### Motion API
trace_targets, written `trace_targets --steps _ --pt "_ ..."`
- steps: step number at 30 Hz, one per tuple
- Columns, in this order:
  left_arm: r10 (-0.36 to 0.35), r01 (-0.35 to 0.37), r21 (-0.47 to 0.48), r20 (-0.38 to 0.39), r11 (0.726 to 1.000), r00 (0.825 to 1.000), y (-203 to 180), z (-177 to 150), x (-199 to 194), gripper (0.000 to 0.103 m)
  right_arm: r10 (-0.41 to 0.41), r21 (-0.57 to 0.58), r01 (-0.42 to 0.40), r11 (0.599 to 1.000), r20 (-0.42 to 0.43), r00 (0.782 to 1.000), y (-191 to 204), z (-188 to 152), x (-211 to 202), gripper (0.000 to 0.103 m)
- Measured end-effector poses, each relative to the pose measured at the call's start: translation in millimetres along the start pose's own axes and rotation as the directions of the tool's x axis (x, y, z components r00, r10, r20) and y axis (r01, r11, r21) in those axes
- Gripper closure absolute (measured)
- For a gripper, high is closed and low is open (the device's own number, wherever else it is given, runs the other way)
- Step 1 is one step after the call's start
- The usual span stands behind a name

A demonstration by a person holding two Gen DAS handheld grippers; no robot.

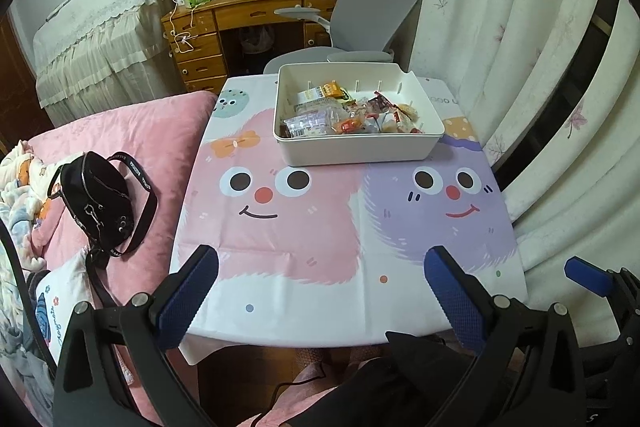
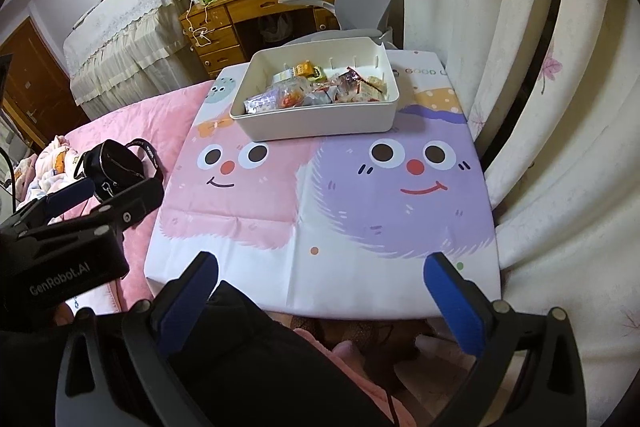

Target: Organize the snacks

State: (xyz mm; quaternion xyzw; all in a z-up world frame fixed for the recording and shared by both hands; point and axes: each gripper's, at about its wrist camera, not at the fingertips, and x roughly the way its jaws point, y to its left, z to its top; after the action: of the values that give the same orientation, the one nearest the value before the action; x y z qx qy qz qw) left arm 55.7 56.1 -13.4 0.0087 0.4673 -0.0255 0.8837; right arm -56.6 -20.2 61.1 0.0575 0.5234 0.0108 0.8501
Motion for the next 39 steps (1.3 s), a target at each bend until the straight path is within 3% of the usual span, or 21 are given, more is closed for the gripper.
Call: trace_targets --steps 39 --pt "0.027 -0.027 -0.015 -0.007 1.000 1.000 -9 9 12 0.001 0.038 -0.032 -0.039 0.999 -0.041 0.998 -1 9 18 0.000"
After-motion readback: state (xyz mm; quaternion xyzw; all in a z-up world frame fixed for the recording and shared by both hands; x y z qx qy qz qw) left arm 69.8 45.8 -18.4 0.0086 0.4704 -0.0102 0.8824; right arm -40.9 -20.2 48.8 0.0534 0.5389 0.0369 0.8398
